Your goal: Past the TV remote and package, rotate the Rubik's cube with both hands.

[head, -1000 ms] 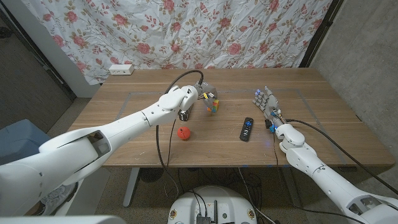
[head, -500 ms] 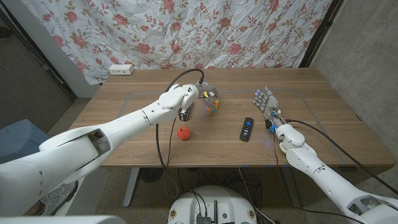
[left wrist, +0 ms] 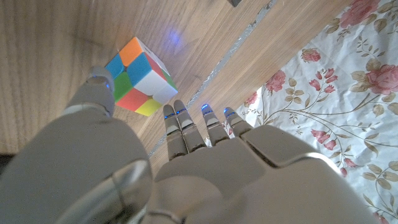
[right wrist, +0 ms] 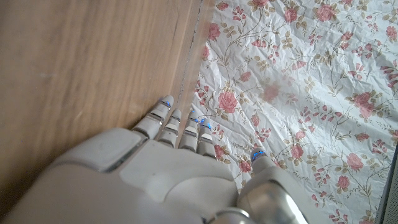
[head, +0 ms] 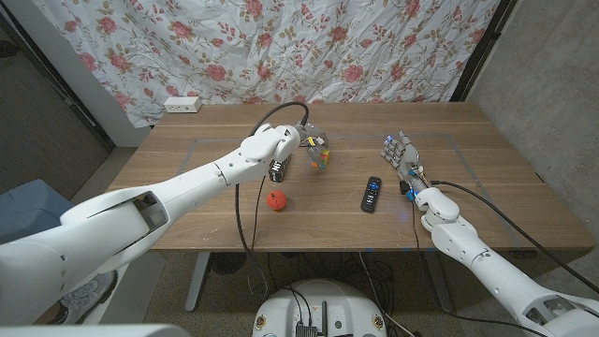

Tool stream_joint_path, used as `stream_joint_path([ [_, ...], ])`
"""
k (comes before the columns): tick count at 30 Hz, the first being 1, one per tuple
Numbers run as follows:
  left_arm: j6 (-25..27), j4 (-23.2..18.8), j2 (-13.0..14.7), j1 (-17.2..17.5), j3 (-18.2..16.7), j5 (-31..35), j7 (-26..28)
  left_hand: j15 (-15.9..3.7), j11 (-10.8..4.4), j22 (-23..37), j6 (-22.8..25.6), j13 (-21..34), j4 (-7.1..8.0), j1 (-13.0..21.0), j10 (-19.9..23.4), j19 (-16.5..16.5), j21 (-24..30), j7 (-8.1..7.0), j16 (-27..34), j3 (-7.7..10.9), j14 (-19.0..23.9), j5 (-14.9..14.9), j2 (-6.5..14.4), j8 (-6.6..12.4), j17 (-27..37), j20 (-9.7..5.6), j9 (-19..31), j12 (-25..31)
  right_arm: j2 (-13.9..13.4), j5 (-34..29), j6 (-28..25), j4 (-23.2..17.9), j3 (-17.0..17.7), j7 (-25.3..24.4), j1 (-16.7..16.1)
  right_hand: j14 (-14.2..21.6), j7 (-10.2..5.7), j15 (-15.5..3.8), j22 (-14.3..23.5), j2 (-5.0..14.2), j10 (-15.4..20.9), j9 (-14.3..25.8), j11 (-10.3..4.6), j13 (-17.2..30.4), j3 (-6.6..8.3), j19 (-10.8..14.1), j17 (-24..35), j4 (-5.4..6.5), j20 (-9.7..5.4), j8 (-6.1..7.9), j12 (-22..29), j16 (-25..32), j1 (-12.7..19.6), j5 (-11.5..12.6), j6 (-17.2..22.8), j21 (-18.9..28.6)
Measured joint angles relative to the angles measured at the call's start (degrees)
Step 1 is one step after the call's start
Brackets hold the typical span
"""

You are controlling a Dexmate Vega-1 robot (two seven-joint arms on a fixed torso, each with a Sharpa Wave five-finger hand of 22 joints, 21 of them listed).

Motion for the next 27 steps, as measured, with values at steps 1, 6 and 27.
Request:
stream_joint_path([
  [1,0.0,0.0,0.0,0.0,0.0,0.0,0.0,0.03,-0.15,0.0,0.2,0.0,-0.06,0.1,0.1,0.1,0.1,-0.22,0.0,0.06,0.3,0.0,0.1,0.00,0.0,0.11,0.0,0.3,0.0,0.0,0.0,0.0,0.0,0.0,0.0,0.0,0.00,0.00,0.0,0.00,0.0,0.0,0.00,0.0,0.00,0.0,0.0,0.00,0.00,0.00,0.0,0.0,0.0,0.0,0.0,0.0],
  [6,0.2,0.0,-0.1,0.0,0.0,0.0,0.0,0.05,-0.24,0.0,1.1,0.0,-0.24,1.2,1.5,1.0,0.1,-0.30,0.4,0.71,1.3,0.4,1.2,0.43,0.0,0.31,0.0,0.8,-0.1,0.0,0.0,0.0,0.0,0.0,0.0,0.0,0.00,0.00,0.0,0.00,0.0,0.0,0.00,0.0,0.00,0.0,0.0,0.00,0.00,0.00,0.0,0.0,0.0,0.0,0.0,0.0],
  [27,1.0,-0.3,-0.1,1.0,-0.1,0.9,3.1,-0.06,-2.50,0.0,8.6,0.0,-0.54,4.0,9.1,5.9,1.0,-0.50,1.3,1.34,7.3,0.9,2.6,2.57,0.0,-0.54,0.1,2.2,-0.3,0.0,-0.3,-0.4,0.1,-0.2,-0.2,0.0,-0.31,0.00,0.0,0.00,0.0,0.0,0.01,0.0,0.00,-0.2,0.0,0.00,0.21,0.00,0.0,0.0,0.0,0.0,-0.3,0.0],
])
